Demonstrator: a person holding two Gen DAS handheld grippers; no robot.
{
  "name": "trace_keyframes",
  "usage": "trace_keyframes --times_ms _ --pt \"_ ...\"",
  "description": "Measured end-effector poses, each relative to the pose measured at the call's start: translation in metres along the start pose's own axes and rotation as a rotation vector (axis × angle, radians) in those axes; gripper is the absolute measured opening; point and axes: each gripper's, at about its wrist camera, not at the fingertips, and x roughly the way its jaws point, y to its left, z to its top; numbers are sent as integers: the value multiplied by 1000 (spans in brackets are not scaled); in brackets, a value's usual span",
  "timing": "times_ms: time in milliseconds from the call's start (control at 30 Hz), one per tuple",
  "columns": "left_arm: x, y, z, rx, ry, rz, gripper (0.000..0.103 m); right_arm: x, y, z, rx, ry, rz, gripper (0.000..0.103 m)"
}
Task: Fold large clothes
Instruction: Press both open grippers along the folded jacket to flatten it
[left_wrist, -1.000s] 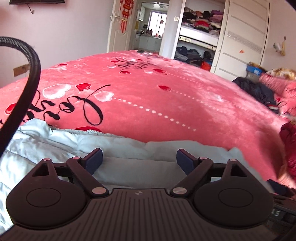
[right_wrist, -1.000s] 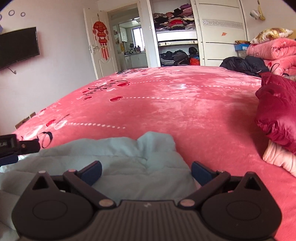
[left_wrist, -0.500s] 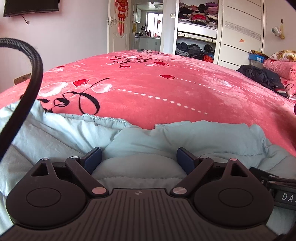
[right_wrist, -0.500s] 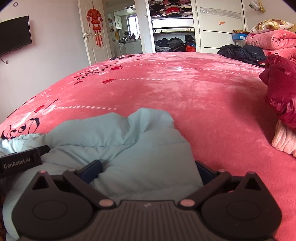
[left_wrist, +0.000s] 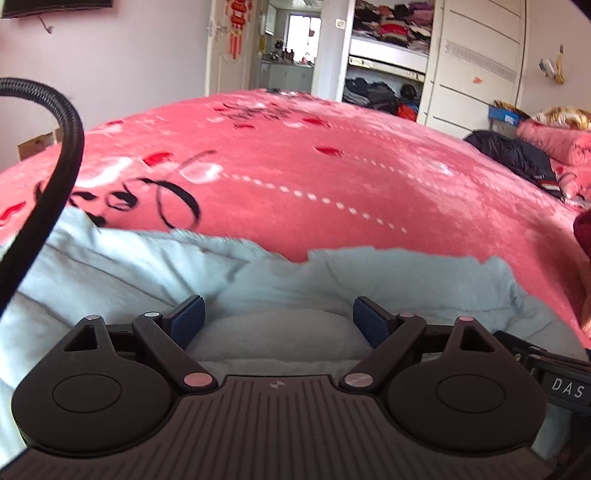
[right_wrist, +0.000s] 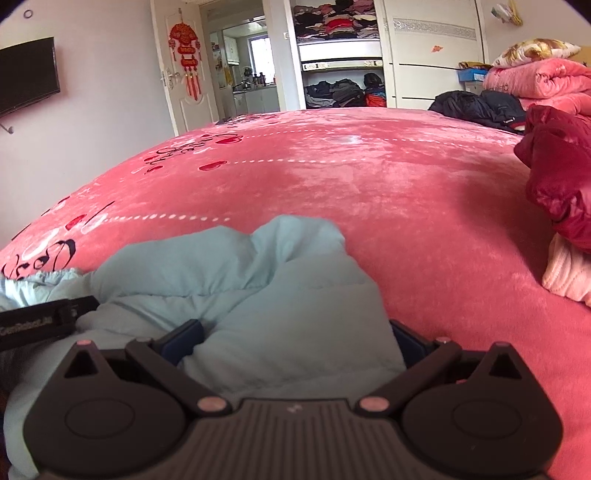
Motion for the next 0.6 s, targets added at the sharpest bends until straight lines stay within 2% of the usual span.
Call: trace_keyframes --times_ms 100,167,333,467,600 --pt "-22 24 9 -30 -41 32 103 -17 4 7 23 -52 -11 103" --pt "-33 44 11 -36 -52 75 103 -28 14 13 -11 -84 1 103" --pt "-41 88 1 -27 -44 174 103 -40 49 12 -124 -82 57 103" --pt "-39 100 -12 -26 -51 179 103 -33 70 0 -206 -73 77 103" --pt "-32 91 -17 8 -87 178 103 -20 74 -7 -247 -55 48 103"
